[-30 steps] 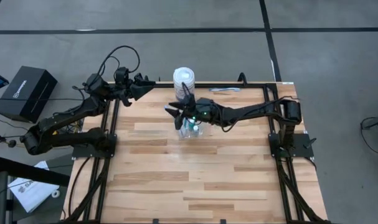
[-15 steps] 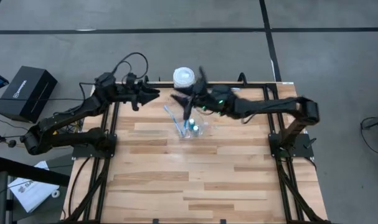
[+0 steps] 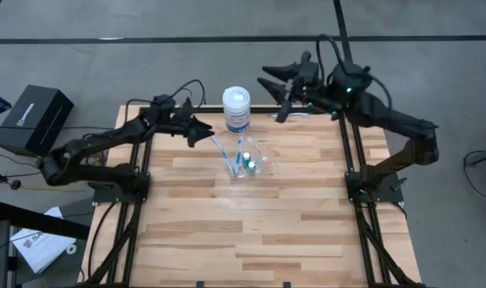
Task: Pick & Place toothbrushing station
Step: Put the bottom blue toothbrush into the transparent organizer
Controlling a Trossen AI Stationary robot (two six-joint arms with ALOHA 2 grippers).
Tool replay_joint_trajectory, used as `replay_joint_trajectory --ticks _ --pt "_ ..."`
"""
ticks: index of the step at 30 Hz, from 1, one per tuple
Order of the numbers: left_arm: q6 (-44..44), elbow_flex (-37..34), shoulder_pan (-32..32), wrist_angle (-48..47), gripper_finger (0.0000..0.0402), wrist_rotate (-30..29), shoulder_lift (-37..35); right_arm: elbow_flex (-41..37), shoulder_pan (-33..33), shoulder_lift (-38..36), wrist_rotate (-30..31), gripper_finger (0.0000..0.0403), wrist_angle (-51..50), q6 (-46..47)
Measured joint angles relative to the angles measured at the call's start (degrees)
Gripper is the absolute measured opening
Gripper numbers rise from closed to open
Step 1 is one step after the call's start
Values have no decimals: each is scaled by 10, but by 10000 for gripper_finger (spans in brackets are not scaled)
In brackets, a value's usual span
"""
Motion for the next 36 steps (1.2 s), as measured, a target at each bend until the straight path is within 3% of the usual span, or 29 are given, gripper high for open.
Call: replay_joint_trajectory --ticks 8,21,28,33,36 --pt "102 0 20 -7 211 -36 53 58 0 4 -25 152 -106 -9" --pt "130 0 24 -72 210 52 49 59 -17 5 -66 145 -130 -9" --pt "128 0 24 -74 209 56 57 59 -16 7 -76 143 -128 3" --pt "127 0 24 -74 194 73 68 59 -16 7 -76 140 -129 6" --pt "128 0 21 -75 164 74 72 59 -16 8 -76 139 -129 6"
